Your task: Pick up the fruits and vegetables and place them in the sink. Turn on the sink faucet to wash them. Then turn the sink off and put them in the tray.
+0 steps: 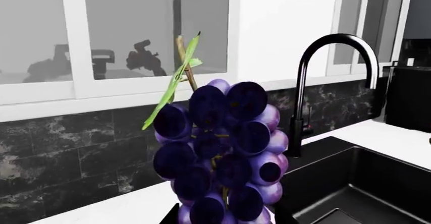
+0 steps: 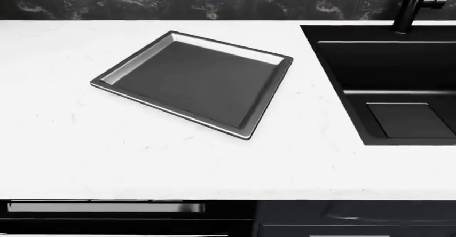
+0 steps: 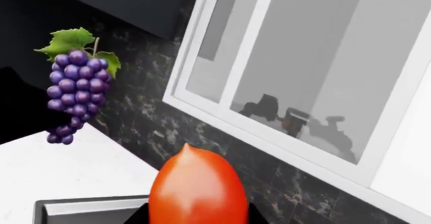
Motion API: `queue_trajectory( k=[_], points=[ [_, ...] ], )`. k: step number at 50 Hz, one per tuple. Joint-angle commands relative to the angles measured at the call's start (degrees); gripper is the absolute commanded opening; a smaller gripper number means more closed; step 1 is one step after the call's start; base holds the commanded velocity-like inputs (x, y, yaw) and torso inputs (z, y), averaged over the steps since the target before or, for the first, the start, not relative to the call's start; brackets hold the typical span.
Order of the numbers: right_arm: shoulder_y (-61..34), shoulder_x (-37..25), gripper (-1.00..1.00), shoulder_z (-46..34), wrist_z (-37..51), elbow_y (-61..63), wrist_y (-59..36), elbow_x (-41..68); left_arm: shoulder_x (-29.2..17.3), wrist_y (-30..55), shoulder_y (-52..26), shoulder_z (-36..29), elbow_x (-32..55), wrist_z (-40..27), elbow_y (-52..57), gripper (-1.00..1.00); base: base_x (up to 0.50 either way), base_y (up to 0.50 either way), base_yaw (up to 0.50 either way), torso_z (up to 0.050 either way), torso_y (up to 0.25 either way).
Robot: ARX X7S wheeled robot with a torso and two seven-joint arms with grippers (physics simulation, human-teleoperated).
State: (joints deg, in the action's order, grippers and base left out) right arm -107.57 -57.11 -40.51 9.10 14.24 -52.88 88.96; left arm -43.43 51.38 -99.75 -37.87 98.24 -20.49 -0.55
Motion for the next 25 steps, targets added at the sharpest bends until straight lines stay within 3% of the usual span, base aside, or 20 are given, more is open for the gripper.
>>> queue_trajectory(
  k=[1, 25],
  points=[
    [1.13, 1.12, -1.00, -0.15, -1.16, -0.67, 0.87, -1.65, 0.87, -0.34, -0.43, 0.03, -0.57, 0.27, -0.63, -1.00, 0.38, 0.06, 0.00, 0.000, 0.000],
    [1.06, 2.07, -1.00, -0.26, -2.36, -1.30, 0.69, -1.99, 1.23, 0.12, -1.42, -0.16, -0.79, 0.55, -1.01, -1.00, 0.42, 0.12, 0.00, 0.000, 0.001]
  ],
)
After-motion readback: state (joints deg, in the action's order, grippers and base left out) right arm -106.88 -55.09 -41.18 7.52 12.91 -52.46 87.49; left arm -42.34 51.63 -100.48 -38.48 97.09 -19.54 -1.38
